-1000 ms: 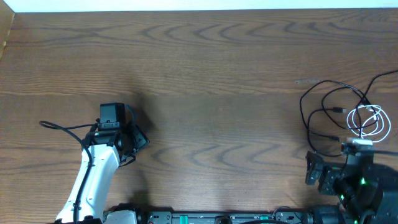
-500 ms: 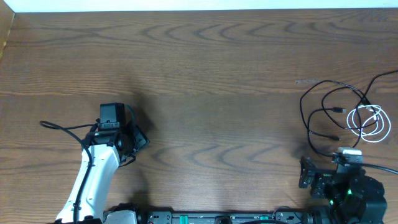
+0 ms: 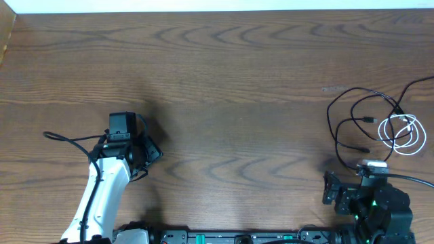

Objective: Untangle cables

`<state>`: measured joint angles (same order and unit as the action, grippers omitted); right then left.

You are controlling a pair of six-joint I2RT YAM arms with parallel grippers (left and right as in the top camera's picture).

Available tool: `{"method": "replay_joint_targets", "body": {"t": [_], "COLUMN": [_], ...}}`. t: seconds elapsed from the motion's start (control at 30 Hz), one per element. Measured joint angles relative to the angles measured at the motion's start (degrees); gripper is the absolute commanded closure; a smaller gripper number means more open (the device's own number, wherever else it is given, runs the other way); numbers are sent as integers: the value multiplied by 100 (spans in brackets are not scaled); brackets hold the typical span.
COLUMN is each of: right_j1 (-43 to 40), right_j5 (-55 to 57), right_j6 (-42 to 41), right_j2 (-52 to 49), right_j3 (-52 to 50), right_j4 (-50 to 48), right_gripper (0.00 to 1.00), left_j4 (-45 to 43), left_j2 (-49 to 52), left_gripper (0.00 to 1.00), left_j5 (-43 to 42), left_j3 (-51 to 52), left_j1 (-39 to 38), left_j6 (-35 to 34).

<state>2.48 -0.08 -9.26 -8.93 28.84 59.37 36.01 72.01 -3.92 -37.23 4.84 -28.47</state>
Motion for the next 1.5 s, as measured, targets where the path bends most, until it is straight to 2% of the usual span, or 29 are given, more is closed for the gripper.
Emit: {"method": "replay_joint_targets", "body": {"t": [0.27,0.57,0.7,0.97,1.07,1.5], "right_j1": [0,0,0,-4,-22,-109], "right_j5": [0,0,0,-2,-4,-2], "right_j6": [0,0,-7,-39,-39,-39], "right_j2": [763,820,820,833,833,824], "right_j3": [-457,-942,-1185,-2201,-2566,-2844], "right_j4": [-52,-221,-1346,-5200,-5847,-5534], "right_gripper": [1,1,1,1,1,1], "left_j4": [0,-2,-2,0,0,-2], "left_j2": [0,0,0,0,0,0], "left_gripper": [34,34,34,34,34,34], "left_j5": [0,2,2,0,0,2], "left_j3": [2,2,2,4,4,4], "left_j1": [0,0,0,0,0,0], "left_j6": [0,0,0,0,0,0]}}
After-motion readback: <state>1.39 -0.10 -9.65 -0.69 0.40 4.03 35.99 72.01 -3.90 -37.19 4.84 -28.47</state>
